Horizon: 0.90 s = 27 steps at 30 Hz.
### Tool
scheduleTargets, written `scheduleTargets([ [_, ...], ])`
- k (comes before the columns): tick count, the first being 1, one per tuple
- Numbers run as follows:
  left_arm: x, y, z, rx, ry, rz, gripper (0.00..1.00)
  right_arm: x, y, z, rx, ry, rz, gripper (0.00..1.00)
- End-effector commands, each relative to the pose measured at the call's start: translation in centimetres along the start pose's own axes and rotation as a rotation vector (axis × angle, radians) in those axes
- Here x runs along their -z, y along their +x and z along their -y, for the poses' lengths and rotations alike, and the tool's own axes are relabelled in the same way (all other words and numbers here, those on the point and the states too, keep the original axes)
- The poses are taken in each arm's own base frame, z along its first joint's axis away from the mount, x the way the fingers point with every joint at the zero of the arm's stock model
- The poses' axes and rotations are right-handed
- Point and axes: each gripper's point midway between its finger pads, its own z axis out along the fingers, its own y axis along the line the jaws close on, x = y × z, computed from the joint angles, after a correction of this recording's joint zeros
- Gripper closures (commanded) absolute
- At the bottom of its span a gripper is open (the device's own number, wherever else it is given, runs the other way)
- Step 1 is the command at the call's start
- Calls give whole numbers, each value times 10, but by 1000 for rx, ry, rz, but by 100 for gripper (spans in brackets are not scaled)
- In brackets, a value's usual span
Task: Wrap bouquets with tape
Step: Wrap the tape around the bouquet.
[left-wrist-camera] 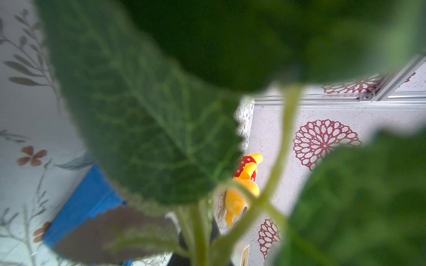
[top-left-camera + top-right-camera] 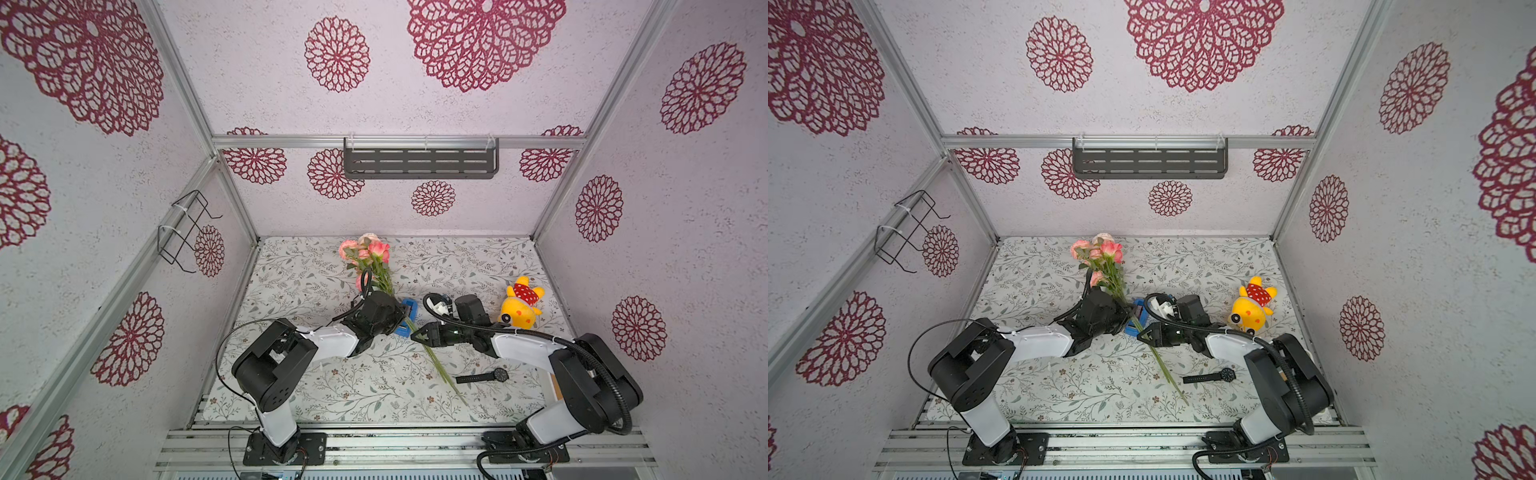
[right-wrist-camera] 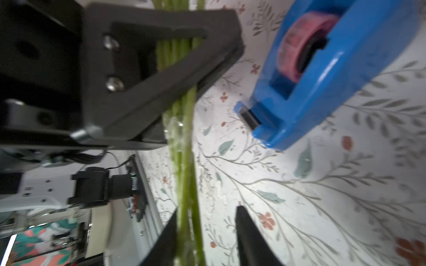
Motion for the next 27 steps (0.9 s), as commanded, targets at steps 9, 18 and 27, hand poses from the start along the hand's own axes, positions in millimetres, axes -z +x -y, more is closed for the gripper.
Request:
scheduleTargets([
  [9, 5, 2, 12, -30, -50, -8, 55, 24, -15, 11, 249, 352, 16, 100],
  [18, -3, 26, -7, -29, -171, -77, 44, 26, -24, -12, 488, 570, 52, 100],
  [27, -2, 28, -4, -19, -163, -84, 78, 16, -26, -14, 563, 623, 57, 100],
])
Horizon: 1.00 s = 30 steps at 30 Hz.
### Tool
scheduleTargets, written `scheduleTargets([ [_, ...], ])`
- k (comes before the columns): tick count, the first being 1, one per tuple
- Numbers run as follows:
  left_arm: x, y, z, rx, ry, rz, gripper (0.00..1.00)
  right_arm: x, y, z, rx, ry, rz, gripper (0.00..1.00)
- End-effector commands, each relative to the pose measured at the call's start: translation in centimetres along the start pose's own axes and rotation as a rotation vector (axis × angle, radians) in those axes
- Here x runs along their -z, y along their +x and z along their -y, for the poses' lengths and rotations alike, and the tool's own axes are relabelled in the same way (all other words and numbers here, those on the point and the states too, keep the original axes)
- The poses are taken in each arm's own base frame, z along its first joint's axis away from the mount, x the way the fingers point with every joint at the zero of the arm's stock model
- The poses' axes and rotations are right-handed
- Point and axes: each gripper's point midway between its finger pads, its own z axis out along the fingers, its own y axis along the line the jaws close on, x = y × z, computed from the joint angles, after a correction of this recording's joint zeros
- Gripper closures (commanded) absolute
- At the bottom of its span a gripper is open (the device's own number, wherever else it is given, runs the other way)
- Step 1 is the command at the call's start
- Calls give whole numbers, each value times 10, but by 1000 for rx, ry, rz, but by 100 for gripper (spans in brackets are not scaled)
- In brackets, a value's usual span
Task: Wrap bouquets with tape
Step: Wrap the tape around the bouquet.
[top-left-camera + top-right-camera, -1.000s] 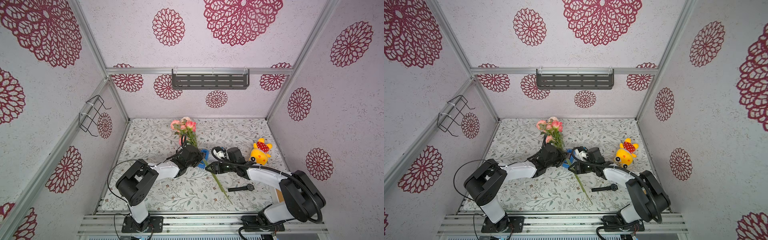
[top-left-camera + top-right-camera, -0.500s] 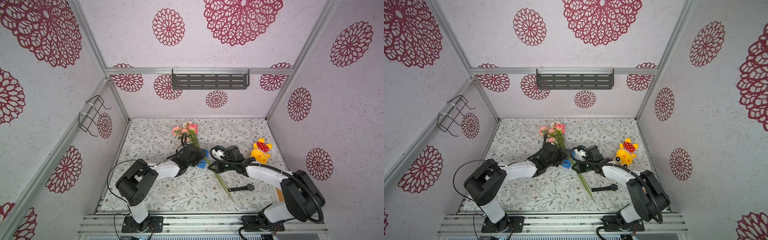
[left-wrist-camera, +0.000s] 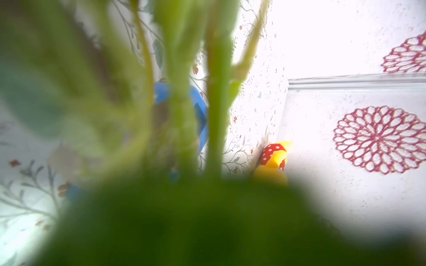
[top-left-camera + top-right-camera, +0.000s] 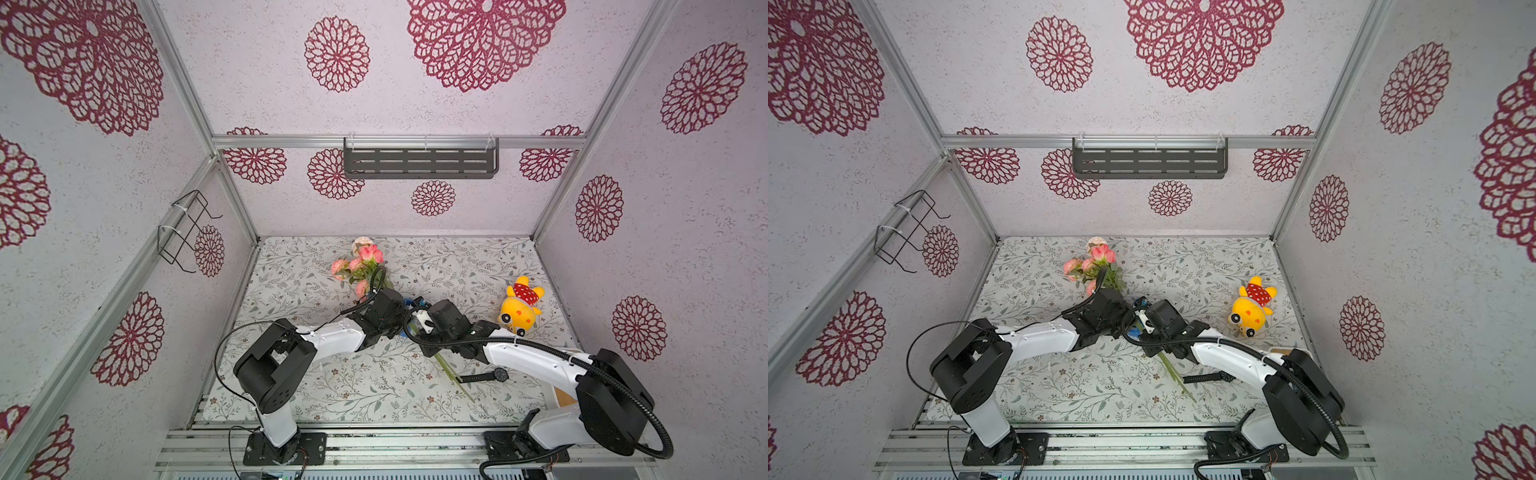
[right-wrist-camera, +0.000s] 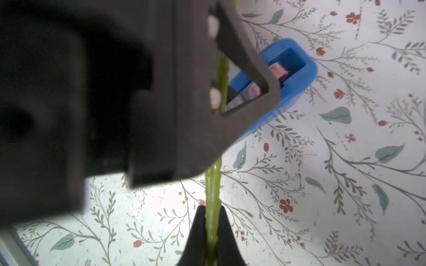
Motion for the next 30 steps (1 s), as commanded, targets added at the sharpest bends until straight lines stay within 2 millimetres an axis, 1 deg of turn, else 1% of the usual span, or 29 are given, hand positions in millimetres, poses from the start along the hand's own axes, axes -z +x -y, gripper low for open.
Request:
scheduleTargets([
  [1, -2, 3, 1, 3, 1, -7, 84, 8, -28, 1, 42, 37, 91, 100],
  [4, -2, 2, -1, 11, 5, -3, 97, 9, -26, -1, 39, 20, 91, 100],
  [6, -2, 0, -5, 16, -3, 0, 100, 10, -24, 1, 29, 16, 81, 100],
  [7, -1, -1, -7, 19, -4, 3, 100, 13, -26, 4, 7, 11, 76, 96],
  [8, 0, -2, -9, 20, -8, 7, 100, 16, -29, 8, -17, 1, 80, 85],
  [9, 1, -4, -11, 24, -10, 14, 100, 19, -31, 12, -48, -22, 87, 69],
  [10, 2, -6, -11, 26, -8, 20, 100, 24, -37, 18, -83, -34, 106, 59],
  [12, 3, -9, -12, 29, 1, 29, 100, 31, -46, 30, -137, -45, 143, 49],
  [14, 3, -9, -12, 11, 6, 30, 100, 33, -55, 40, -170, -48, 177, 44],
  [16, 4, -9, -14, -4, -7, 27, 100, 29, -64, 48, -188, -43, 178, 44],
  [19, 3, -11, -13, 5, 13, 40, 100, 9, -74, 62, -221, -11, 147, 45],
  [24, 3, -13, -10, 5, 16, 44, 100, -18, -97, 73, -242, 2, 143, 46],
  [27, 5, -14, -9, -4, 9, 51, 100, -43, -96, 85, -212, 59, 57, 51],
  [30, 6, -15, -9, -11, 2, 52, 100, -65, -93, 93, -173, 89, -1, 52],
])
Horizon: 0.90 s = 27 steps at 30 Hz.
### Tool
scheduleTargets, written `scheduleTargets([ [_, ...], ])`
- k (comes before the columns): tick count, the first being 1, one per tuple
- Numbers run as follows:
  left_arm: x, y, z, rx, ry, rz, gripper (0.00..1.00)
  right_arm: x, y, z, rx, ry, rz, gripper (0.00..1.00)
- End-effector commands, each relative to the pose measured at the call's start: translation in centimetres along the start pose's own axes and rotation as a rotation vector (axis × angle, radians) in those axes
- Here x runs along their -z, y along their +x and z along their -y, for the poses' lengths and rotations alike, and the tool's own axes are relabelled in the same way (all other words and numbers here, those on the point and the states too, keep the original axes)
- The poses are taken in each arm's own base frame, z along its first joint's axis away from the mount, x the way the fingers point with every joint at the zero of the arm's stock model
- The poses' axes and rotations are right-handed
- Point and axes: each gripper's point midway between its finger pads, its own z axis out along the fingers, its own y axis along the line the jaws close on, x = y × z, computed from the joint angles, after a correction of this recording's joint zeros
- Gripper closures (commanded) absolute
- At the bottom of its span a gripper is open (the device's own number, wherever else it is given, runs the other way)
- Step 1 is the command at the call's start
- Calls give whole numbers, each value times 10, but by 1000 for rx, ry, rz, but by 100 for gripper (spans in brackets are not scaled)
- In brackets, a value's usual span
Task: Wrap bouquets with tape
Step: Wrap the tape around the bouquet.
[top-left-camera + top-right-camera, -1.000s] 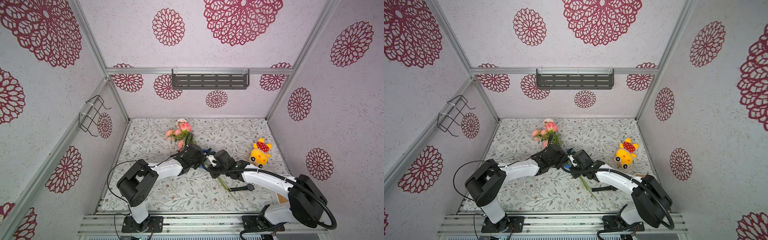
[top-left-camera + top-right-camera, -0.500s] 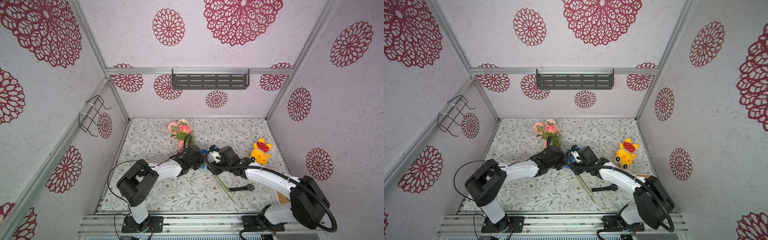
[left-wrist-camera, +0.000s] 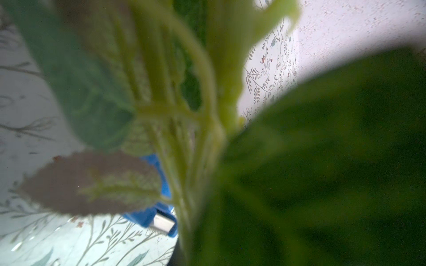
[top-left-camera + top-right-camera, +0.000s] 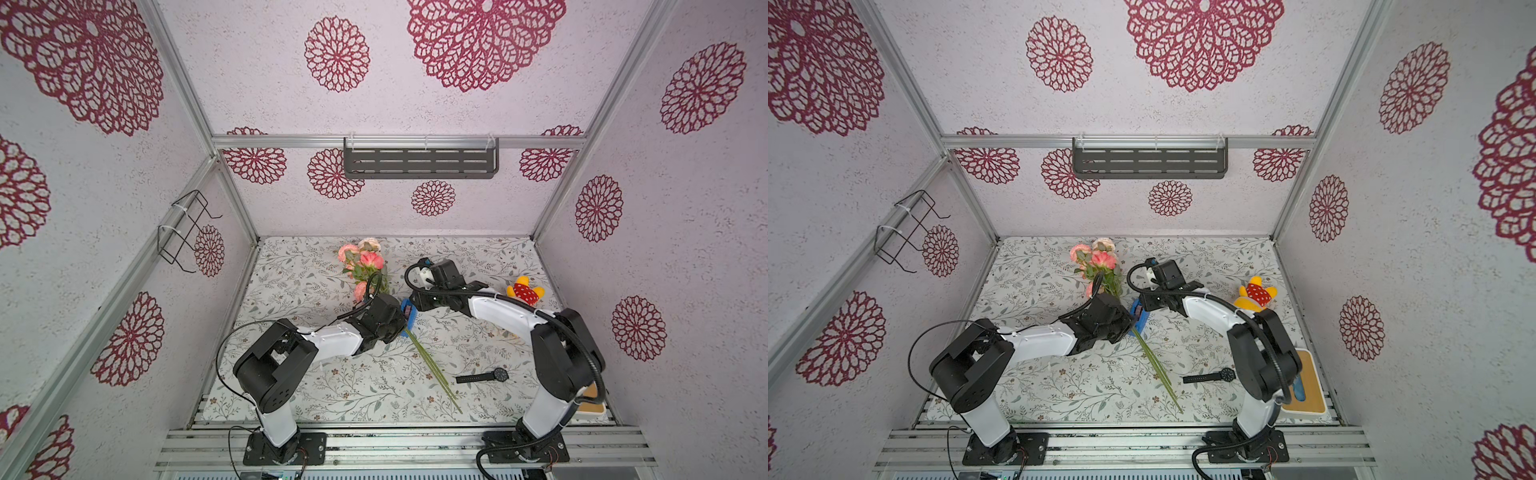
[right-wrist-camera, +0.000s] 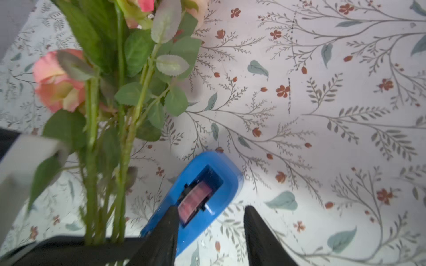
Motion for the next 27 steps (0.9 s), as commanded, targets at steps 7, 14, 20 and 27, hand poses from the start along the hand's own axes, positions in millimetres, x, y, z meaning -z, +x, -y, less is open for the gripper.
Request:
scheduleTargets([
  [7, 9, -13, 20, -24, 45, 48, 100, -36, -1, 14, 48, 65, -94, 58],
  [14, 13, -19, 21, -37, 48, 56, 100, -30, 22, 46, 0, 246, -145, 73],
  [20, 17, -38, 34, -86, 95, 45, 100, -5, 33, 49, -111, 309, -120, 75],
  [27, 16, -39, 56, -145, 150, -58, 100, -2, 37, 31, -231, 266, -184, 75],
])
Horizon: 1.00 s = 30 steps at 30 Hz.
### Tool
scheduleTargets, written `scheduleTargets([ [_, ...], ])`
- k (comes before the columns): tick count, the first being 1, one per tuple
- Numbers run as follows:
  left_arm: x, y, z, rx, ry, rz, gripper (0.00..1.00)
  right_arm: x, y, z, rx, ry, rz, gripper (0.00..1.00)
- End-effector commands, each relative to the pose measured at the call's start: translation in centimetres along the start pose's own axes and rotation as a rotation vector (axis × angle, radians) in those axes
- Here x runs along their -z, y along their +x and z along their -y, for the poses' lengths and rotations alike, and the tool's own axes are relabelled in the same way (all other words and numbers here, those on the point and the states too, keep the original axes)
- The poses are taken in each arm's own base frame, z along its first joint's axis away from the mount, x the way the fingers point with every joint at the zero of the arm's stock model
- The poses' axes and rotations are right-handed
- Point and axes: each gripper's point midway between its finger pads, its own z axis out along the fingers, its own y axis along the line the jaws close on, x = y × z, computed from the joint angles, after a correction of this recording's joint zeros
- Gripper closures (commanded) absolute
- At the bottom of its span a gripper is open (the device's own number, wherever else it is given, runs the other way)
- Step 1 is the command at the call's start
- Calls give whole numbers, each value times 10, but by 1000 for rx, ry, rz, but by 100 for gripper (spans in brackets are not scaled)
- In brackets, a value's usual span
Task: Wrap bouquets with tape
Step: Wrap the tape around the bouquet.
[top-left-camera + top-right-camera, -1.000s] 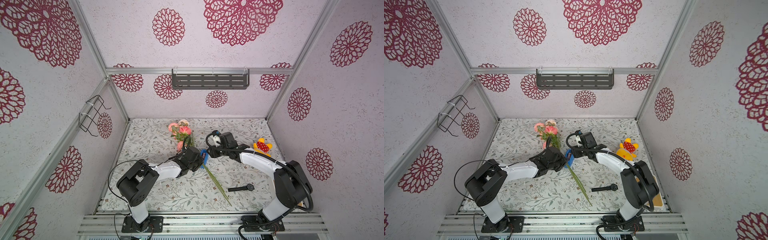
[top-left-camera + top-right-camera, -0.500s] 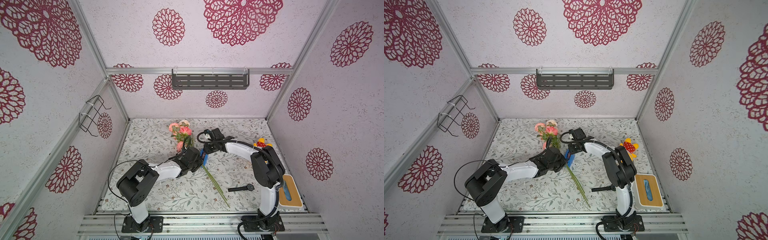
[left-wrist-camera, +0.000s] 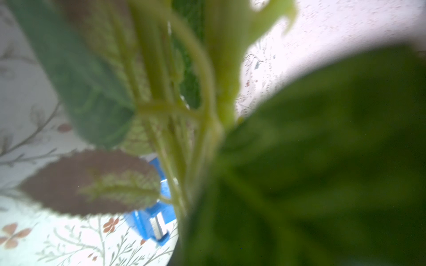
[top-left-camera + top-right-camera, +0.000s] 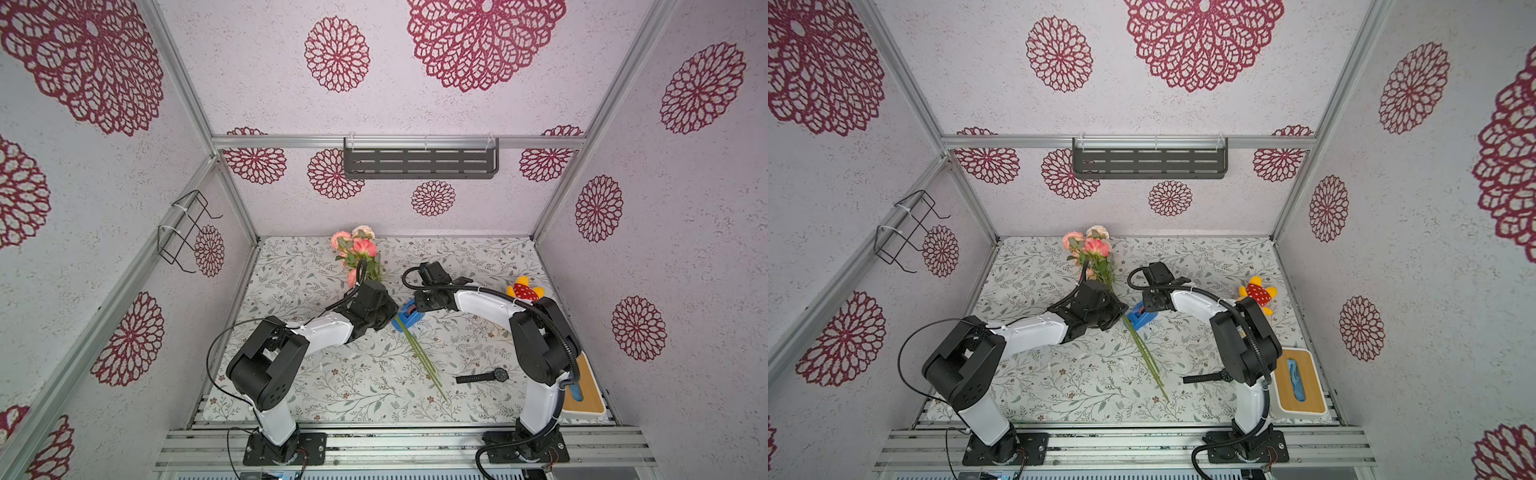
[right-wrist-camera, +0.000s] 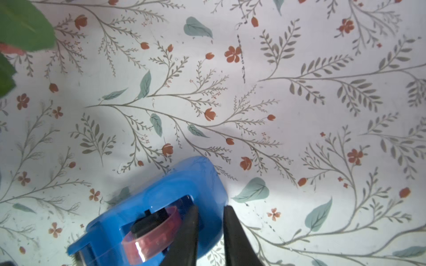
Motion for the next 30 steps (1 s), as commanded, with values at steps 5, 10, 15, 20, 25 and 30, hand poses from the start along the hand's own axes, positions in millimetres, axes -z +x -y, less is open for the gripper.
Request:
scheduleTargets([
  [5, 5, 22, 57, -120, 82, -190, 100, 40, -32, -21, -51, -5, -13, 61],
  [10, 11, 27, 36, -100, 27, -181, 100, 60, -41, -30, -76, -77, 53, 50],
  [15, 9, 23, 11, -72, 1, -166, 100, 82, -16, -35, -113, -198, 66, 48],
  [20, 15, 18, 19, -137, -4, -111, 100, 109, 16, -81, -183, -583, 47, 38],
  [25, 14, 14, 28, -130, 57, -83, 100, 109, 47, -96, -211, -726, 20, 29],
  [30, 14, 8, 36, -124, 85, -53, 100, 106, 57, -117, -207, -818, 8, 32],
])
